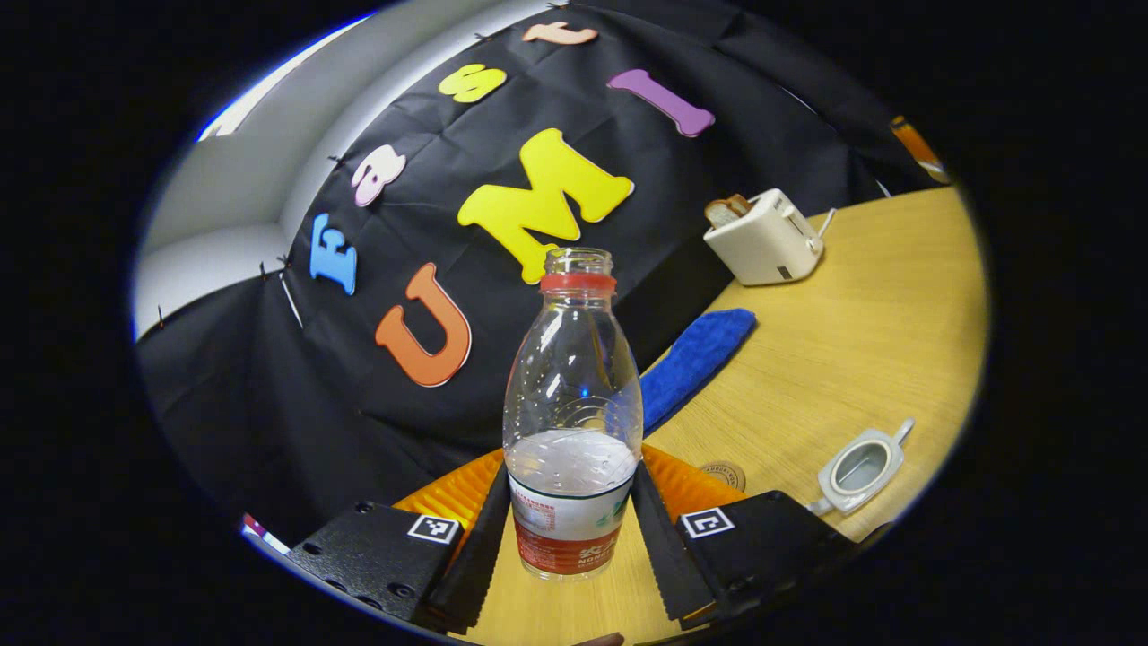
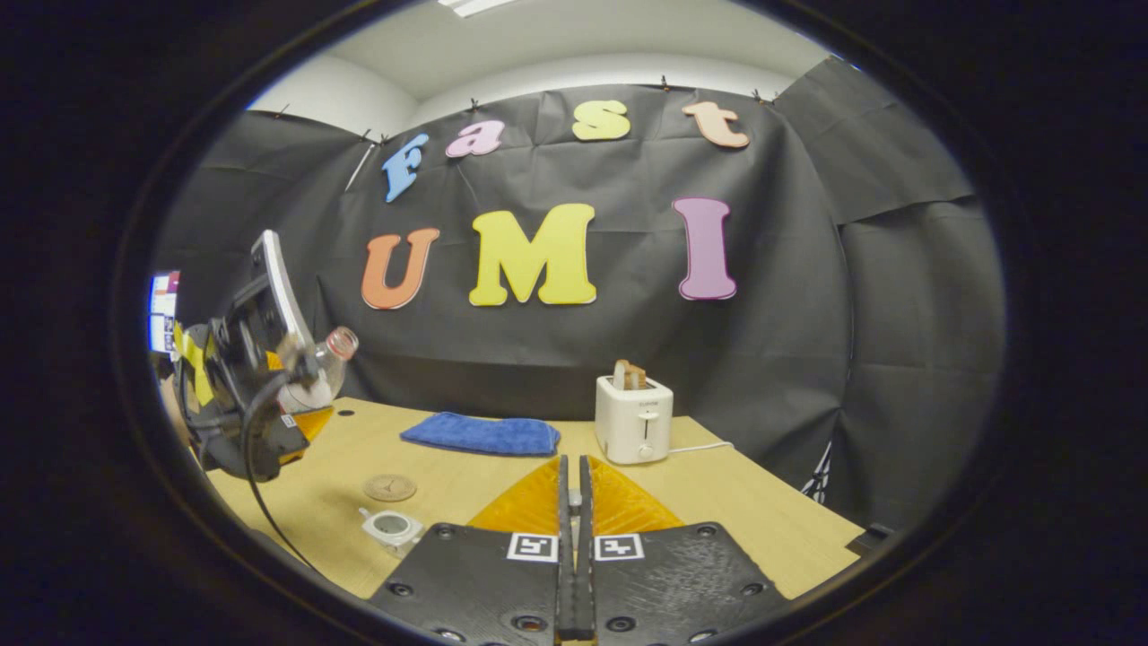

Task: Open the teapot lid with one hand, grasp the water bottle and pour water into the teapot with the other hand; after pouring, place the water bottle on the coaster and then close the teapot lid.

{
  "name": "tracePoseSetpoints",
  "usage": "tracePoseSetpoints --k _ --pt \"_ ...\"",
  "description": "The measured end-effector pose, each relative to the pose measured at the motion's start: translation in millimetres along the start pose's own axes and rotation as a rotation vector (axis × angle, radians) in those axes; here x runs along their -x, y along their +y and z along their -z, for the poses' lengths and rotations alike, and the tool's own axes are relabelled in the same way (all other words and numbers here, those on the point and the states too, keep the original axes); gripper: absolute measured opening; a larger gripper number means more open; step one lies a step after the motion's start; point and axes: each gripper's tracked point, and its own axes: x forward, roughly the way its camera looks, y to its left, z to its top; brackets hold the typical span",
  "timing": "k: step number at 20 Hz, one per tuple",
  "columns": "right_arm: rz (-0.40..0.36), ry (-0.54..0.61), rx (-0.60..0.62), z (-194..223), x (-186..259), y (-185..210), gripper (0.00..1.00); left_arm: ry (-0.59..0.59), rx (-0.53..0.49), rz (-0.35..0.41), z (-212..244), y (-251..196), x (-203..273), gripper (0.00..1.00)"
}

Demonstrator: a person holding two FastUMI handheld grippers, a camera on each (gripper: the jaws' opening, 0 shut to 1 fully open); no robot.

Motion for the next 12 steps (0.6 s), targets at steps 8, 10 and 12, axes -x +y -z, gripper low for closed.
tracePoseSetpoints --k 8,10,12 --pt "-0.024 0.012 0.003 5 -3 5 0.0 -0.065 0.524 0.042 11 -14 -24 0.75" --pt "-0.01 0.018 0.007 8 -8 0 0.0 -0.05 0.592 0.045 22 -20 -38 0.76" --pt "-0.001 0.031 -0.006 14 -11 -5 0.0 -0.042 0.671 0.071 30 -33 -51 0.76"
